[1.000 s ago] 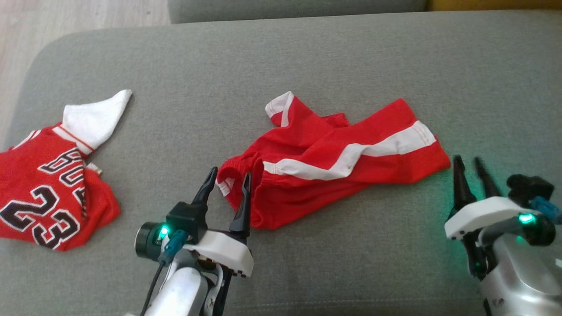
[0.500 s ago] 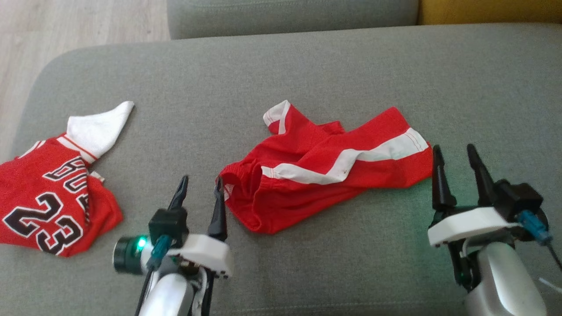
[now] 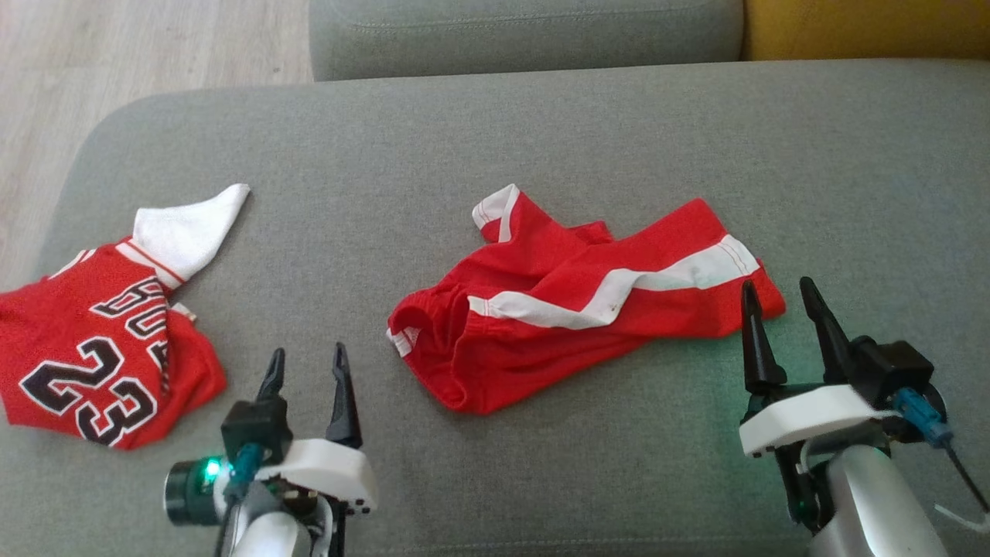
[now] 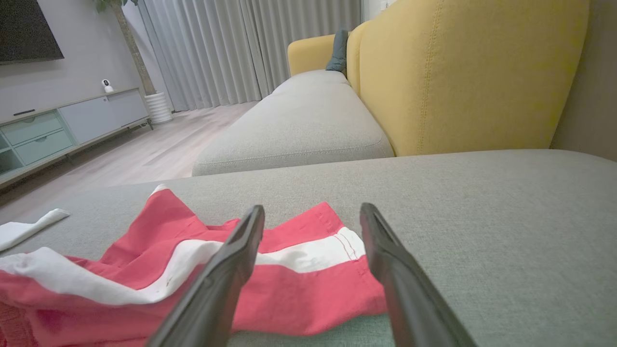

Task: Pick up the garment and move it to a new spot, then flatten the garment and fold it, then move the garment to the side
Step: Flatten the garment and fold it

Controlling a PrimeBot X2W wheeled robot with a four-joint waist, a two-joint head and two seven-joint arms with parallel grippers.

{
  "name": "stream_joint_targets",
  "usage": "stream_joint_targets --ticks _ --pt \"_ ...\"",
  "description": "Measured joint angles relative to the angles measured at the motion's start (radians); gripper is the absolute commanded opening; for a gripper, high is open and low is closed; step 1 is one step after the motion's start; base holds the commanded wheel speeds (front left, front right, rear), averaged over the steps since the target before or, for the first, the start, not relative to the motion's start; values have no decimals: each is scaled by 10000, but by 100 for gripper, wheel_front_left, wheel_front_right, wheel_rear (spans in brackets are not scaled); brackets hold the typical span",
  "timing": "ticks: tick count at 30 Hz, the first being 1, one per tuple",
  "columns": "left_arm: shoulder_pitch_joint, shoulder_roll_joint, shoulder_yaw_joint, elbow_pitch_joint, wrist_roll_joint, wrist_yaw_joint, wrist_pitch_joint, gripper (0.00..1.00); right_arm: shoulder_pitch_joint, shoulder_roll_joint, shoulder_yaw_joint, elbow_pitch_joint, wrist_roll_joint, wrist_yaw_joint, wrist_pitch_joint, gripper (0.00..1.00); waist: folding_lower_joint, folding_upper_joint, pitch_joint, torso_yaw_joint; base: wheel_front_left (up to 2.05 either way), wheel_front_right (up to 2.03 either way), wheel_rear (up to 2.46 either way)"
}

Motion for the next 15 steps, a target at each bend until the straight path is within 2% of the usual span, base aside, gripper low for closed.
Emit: stream_joint_targets --ticks 2,10,15 --pt "-9 0 -31 -84 -209 -148 0 100 -2 0 13 13 50 0 0 100 0 0 27 -3 0 0 0" --pt "-816 -2 -1354 -598 -2790 -1687 0 100 -64 2 109 190 151 0 0 100 0 0 335 -113 0 0 0" --pt "-1642 -4 -2192 -102 -4585 -2105 -2 100 -230 4 186 265 157 0 0 100 0 0 489 -277 0 0 0"
